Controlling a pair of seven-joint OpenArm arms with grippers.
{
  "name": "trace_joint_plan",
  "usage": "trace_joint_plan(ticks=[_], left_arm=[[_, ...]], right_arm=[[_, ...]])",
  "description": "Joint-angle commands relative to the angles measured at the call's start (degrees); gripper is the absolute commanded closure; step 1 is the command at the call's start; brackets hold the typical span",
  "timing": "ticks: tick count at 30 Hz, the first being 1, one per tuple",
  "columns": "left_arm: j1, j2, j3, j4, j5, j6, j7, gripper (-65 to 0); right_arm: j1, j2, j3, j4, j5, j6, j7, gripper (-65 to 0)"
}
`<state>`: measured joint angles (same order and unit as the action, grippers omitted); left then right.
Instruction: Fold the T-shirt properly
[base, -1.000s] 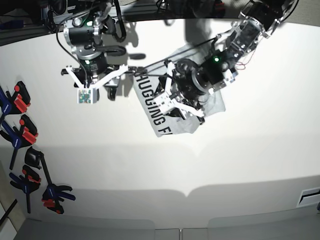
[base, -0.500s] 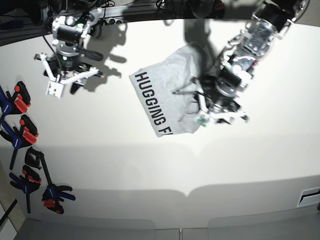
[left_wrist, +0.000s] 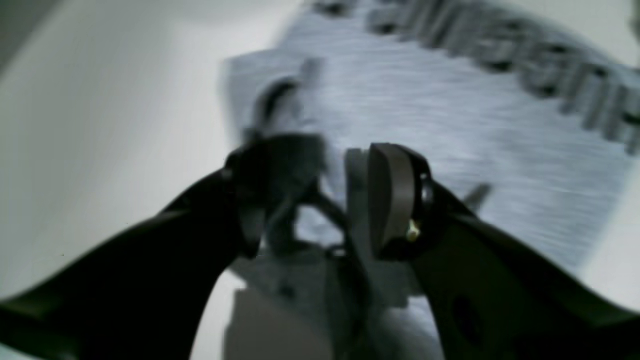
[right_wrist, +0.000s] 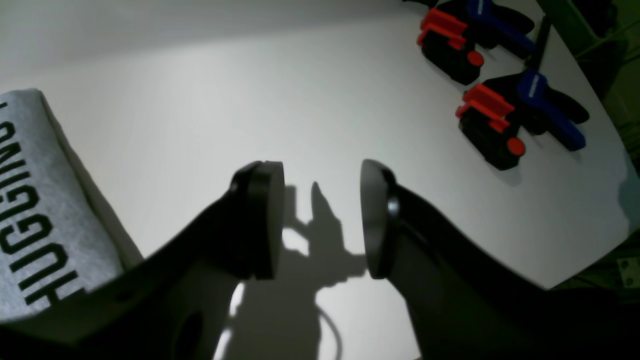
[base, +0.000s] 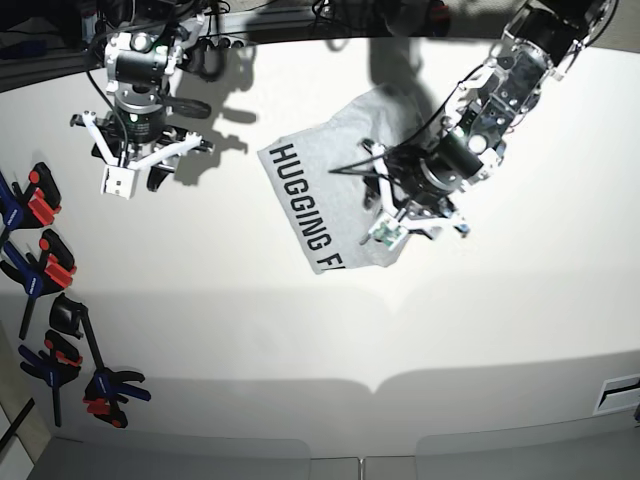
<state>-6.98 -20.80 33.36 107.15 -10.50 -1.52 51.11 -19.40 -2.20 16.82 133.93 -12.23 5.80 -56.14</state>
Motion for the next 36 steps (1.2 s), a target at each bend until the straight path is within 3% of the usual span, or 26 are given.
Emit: trace_joint_plan(ticks=[1, 7, 13, 18, 21, 25, 32, 34, 36], left_arm=[[-0.96, 0.0, -0.37, -0.2, 1.09, 0.59, -2.23, -29.7], [-1.79, 1.75, -0.37, -7.76, 2.97, 0.66, -2.34, -29.7], [-2.16, 1.9, -0.37, -8.39, 2.95, 0.79, -2.36, -29.7], [-4.26, 1.9, -0.37, -8.37, 3.37, 2.14, -2.36, -28.8], [-5.31, 1.88, -0.37, -8.37, 3.61, 2.14, -2.32, -20.8], [-5.55, 1.88, -0.37, -8.37, 5.81, 2.16, -1.66, 0.0], [-5.55, 1.84, -0.37, -8.37, 15.45, 2.14, 5.6, 0.0], [-5.55, 1.64, -0.37, -8.37, 18.14, 2.16, 7.48, 0.0], [-5.55, 1.53, -0.37, -8.39, 20.13, 2.23, 8.28, 0.0]], right_arm=[[0.2, 0.13, 0.04, 1.07, -0.57, -0.31, 1.53, -23.6], [0.2, 0.11, 0.04, 1.07, -0.55, -0.31, 1.27, -23.6], [0.2, 0.13, 0.04, 1.07, -0.33, -0.33, 1.33, -23.6], [0.2, 0.13, 0.04, 1.07, 4.74, -0.24, 1.44, -23.6], [0.2, 0.13, 0.04, 1.07, 5.4, -0.24, 1.57, -23.6], [0.2, 0.13, 0.04, 1.07, 5.4, -0.24, 1.57, -23.6], [0.2, 0.13, 0.04, 1.07, 5.4, -0.04, 1.77, -23.6], [0.2, 0.13, 0.04, 1.07, 5.6, 2.56, 2.19, -23.6], [0.2, 0.13, 0.04, 1.07, 8.13, 7.15, 2.62, -23.6]])
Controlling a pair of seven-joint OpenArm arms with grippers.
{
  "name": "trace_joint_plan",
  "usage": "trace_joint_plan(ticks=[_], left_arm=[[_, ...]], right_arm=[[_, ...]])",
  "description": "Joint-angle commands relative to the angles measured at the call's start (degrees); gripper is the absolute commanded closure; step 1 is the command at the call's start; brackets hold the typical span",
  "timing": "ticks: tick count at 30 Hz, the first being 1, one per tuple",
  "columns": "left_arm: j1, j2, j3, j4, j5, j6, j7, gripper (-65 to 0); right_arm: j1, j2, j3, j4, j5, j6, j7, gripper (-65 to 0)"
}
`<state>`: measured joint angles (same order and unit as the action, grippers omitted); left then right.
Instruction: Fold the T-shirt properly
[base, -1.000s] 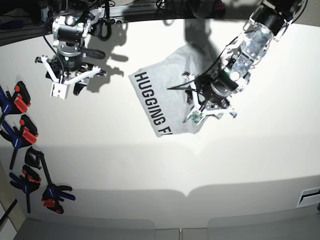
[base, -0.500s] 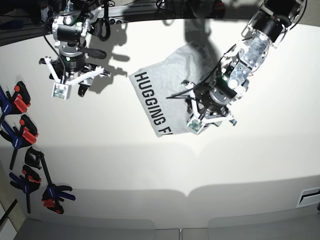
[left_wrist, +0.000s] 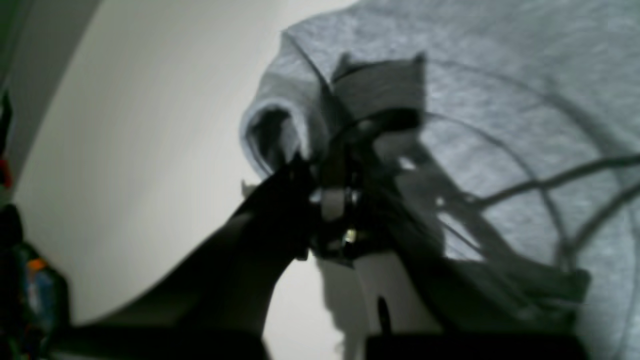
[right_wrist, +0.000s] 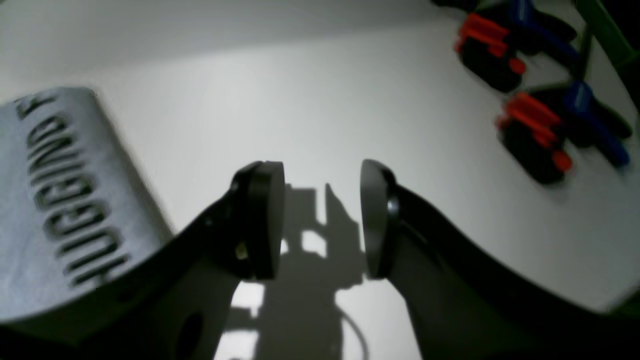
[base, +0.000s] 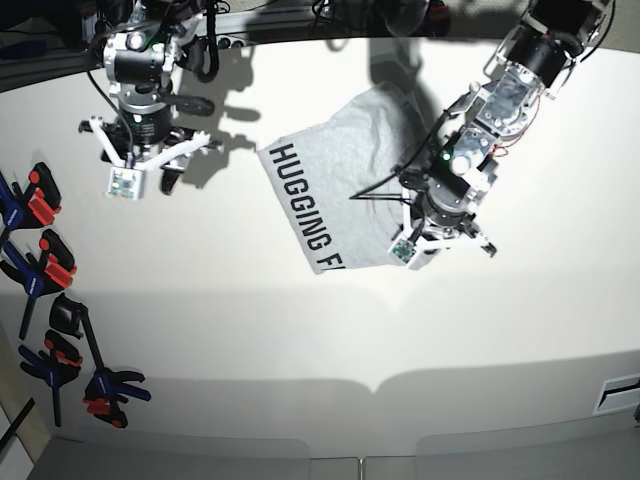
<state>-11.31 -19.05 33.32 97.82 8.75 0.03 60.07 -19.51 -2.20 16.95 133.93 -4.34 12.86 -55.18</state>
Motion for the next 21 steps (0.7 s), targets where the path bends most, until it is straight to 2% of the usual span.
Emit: trace_joint_plan(ticks=[1, 5, 12, 14, 16, 19, 20, 21], left_arm=[[-1.22, -0.17, -0.33, 0.94, 1.55, 0.81, -0.44, 0.0], [-1.2, -0.2, -0.33, 0.94, 1.73, 0.83, -0.44, 0.0], [-1.2, -0.2, -0.33, 0.94, 1.75, 0.83, -0.92, 0.0], [-1.2, -0.2, -0.33, 0.94, 1.75, 0.83, -1.42, 0.0], [-1.22, -0.2, -0.33, 0.94, 1.75, 0.83, -1.44, -1.2], [-1.22, -0.2, -0.33, 0.94, 2.36, 0.87, -1.6, -18.3], [-1.2, -0.2, -0.33, 0.92, 3.87, 1.9, -1.62, -23.4], [-1.22, -0.2, -0.33, 0.92, 5.9, 4.46, -1.62, -27.4]], right_arm=[[0.31, 0.15, -0.09, 1.07, 2.4, 2.16, 1.95, -23.6], [0.31, 0.13, -0.09, 1.07, 13.33, 8.41, 2.32, -23.6], [0.31, 0.15, -0.09, 1.07, 33.14, 24.5, 2.62, -23.6], [0.33, 0.15, -0.09, 1.07, 37.35, 26.14, 2.6, -23.6], [0.46, 0.15, -0.07, 1.07, 39.34, 26.14, 2.69, -23.6], [0.46, 0.13, -0.07, 1.07, 38.8, 26.14, 2.93, -23.6], [0.46, 0.13, -0.07, 1.07, 38.27, 26.12, 2.91, -23.6], [0.46, 0.13, -0.09, 1.07, 37.38, 26.12, 2.91, -23.6]])
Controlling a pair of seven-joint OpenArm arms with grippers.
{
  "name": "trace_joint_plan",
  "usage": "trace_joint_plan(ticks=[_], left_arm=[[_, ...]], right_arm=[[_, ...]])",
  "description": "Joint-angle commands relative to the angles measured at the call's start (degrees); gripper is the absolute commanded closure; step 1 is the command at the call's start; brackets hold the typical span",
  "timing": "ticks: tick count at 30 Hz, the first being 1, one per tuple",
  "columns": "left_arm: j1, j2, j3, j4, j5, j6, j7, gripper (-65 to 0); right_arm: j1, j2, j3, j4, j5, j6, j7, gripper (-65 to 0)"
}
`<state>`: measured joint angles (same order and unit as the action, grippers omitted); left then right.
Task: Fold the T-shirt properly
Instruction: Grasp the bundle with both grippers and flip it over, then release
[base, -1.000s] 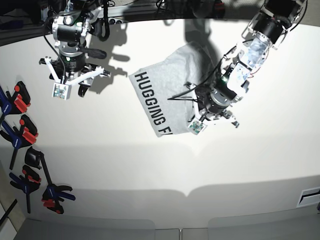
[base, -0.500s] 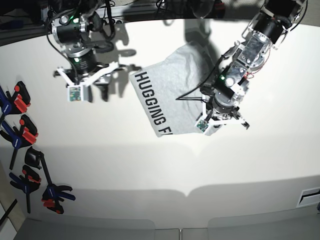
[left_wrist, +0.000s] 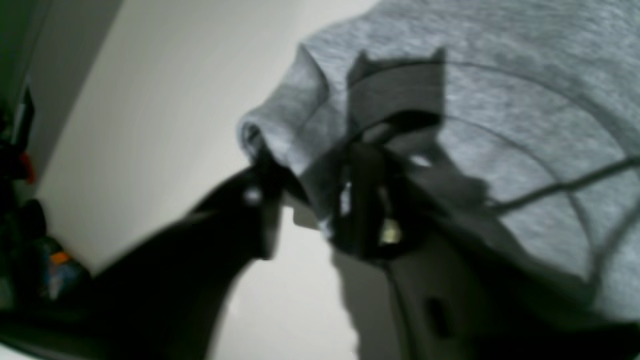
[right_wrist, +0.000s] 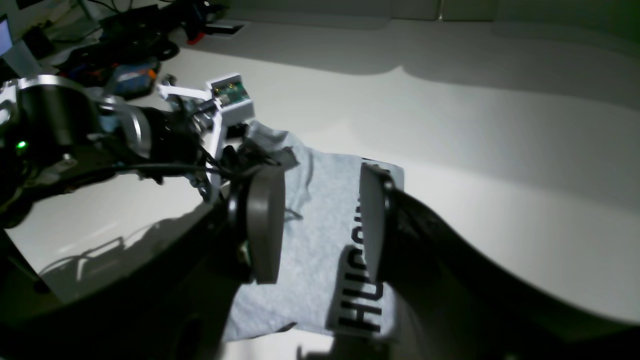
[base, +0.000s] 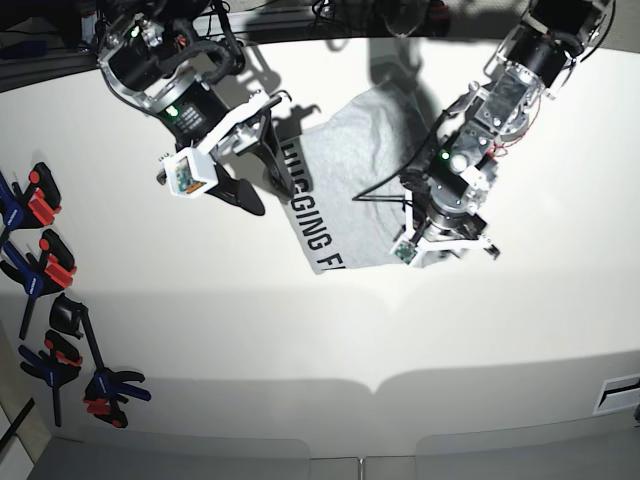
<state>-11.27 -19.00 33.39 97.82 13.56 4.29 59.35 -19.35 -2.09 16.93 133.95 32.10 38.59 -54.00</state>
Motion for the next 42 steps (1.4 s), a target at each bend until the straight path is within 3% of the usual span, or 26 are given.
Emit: trace_joint_plan(ticks=[1, 5, 8, 13, 15, 17, 20, 23, 27, 33, 38, 42], left_arm=[[-1.27, -0.24, -0.39, 0.92, 3.65, 3.3, -0.9, -30.1], [-1.27, -0.24, -0.39, 0.92, 13.94, 12.15, -0.87, -31.9], [-1.27, -0.24, -0.39, 0.92, 18.95, 16.41, -0.83, -31.9], [-1.27, -0.2, -0.39, 0.94, 19.06, 16.61, -0.55, -31.9], [-1.27, -0.2, -0.39, 0.94, 16.48, 16.59, -0.59, -31.9], [-1.27, -0.2, -0.39, 0.94, 10.91, 16.59, -0.76, -31.8], [-1.14, -0.22, -0.39, 0.96, -0.79, 16.33, -5.05, -31.8], [-1.11, -0.2, -0.39, 0.96, -8.33, 12.41, -7.8, -31.8], [-0.42, -0.17, -0.39, 1.49, -10.19, 10.82, -7.96, -31.8], [5.27, -0.2, -0.39, 10.67, -10.19, 10.69, -9.92, -31.8], [12.59, -0.2, -0.39, 19.3, -10.23, 10.64, -6.34, -31.8], [18.91, 0.11, -0.39, 19.8, -14.29, 10.49, -8.87, -31.8]], right_arm=[[0.31, 0.02, -0.04, 1.05, 0.15, 0.37, 1.75, -23.6], [0.31, 0.02, -0.07, 1.05, -5.27, -0.15, 1.75, -23.6], [0.31, 0.0, -0.04, 1.05, -12.33, -5.77, 2.29, -23.6], [0.39, 0.02, -0.04, 1.05, -28.63, -20.5, 6.67, -23.6], [0.74, 0.04, -0.04, 1.05, -32.33, -23.32, 8.04, -23.6], [1.77, 0.07, -0.07, 1.05, -32.83, -23.56, 9.53, -23.6], [5.05, 0.07, -0.07, -1.25, -31.41, -22.01, 9.66, -23.6], [9.68, 0.07, -0.07, -7.67, -27.71, -18.91, 9.6, -23.6], [17.51, 0.85, -0.07, -20.31, -22.69, -13.2, 7.87, -23.6], [29.46, 4.02, -0.07, -39.93, -11.17, 1.11, 4.85, -23.6], [36.96, 7.15, -2.36, -52.43, -10.45, 1.41, 5.22, -23.6], [40.35, 9.11, -9.01, -58.82, -11.17, 1.41, 5.22, -23.6]])
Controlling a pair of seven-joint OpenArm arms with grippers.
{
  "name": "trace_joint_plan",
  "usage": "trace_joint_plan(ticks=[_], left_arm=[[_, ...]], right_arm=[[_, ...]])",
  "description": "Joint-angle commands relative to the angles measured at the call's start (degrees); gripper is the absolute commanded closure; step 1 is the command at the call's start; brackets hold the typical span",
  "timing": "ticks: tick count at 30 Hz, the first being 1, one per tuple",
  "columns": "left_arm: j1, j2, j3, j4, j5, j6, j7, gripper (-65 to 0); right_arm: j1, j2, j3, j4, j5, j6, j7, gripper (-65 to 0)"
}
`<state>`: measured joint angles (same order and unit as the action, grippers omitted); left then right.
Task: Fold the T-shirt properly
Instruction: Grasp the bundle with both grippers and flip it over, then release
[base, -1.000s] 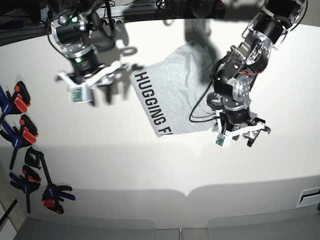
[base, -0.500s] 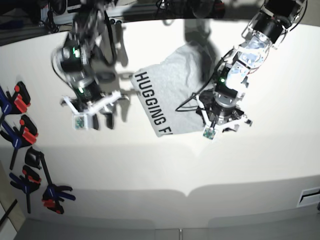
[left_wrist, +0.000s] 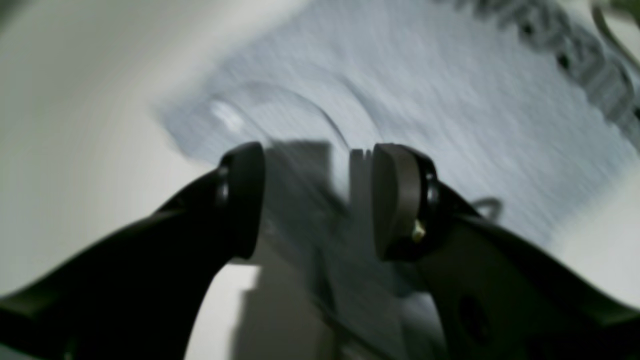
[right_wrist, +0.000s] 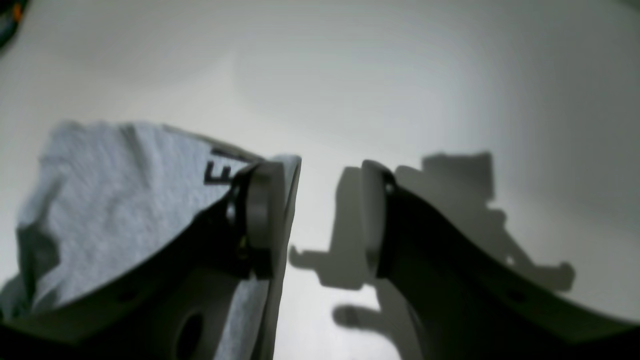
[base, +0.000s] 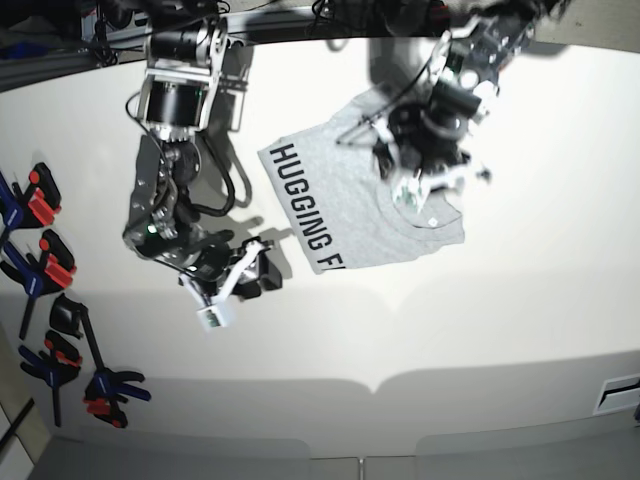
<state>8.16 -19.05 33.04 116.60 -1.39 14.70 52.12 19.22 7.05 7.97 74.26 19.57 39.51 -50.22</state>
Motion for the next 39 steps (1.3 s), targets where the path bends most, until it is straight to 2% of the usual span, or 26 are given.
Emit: trace_joint_plan(ticks=[1, 3, 9, 15, 16, 18, 21, 24, 26, 29, 35, 39], left_arm=[[1.01, 0.37, -0.04, 1.03, -0.37, -0.2, -2.84, -31.8], [3.96, 1.29, -0.04, 1.03, -0.83, -1.49, -4.7, -31.8], [6.43, 3.26, -0.04, 0.5, -0.59, -1.49, -6.12, -31.8], [6.19, 6.32, -0.04, -8.83, 0.02, -1.51, -8.76, -31.8], [5.92, 6.82, -0.04, -11.1, 0.07, -1.84, -8.98, -31.8], [5.27, 7.48, -0.04, -15.52, 2.43, -3.67, -9.57, -31.8], [3.61, 7.67, -0.04, -20.87, 10.82, -3.56, -9.57, -31.8], [1.86, 6.73, -0.09, -23.67, 17.75, -3.45, -9.44, -31.8], [0.63, 5.18, -0.11, -24.28, 19.45, -3.43, -9.35, -31.8], [-1.36, 1.86, -0.11, -24.28, 19.3, -3.39, -9.35, -31.8], [-4.85, -4.5, -0.09, -24.3, 18.6, -3.37, -10.78, -31.8], [-6.93, -7.32, -0.09, -24.37, 17.16, -3.37, -12.31, -31.8]], right_arm=[[2.38, 0.07, -1.95, -0.37, 0.96, 0.49, 1.44, -23.6], [2.99, 0.07, -6.38, -1.9, 0.15, 0.49, 1.7, -23.6], [2.93, -0.61, -17.62, -2.23, -0.42, 0.49, 6.14, -23.6], [2.29, -3.17, -20.83, -4.87, -9.31, 0.49, 8.46, -23.6], [2.19, -3.56, -20.68, -5.44, -10.69, -0.2, 8.11, -23.6], [1.86, -4.13, -20.68, -6.08, -10.8, -3.26, 4.07, -23.6], [1.2, -4.33, -20.68, -6.12, -11.13, -7.08, -2.89, -23.6], [0.44, -4.22, -20.68, -6.08, -13.99, -10.32, -3.93, -23.6], [-0.35, -4.22, -20.68, -6.08, -14.97, -13.16, -4.33, -23.6], [-2.36, -4.22, -20.68, -5.95, -14.93, -16.22, -4.28, -23.6], [-8.33, -4.37, -20.68, -2.75, -14.91, -18.64, -5.2, -23.6], [-13.92, -4.37, -20.7, 4.24, -14.88, -19.82, -6.47, -23.6]])
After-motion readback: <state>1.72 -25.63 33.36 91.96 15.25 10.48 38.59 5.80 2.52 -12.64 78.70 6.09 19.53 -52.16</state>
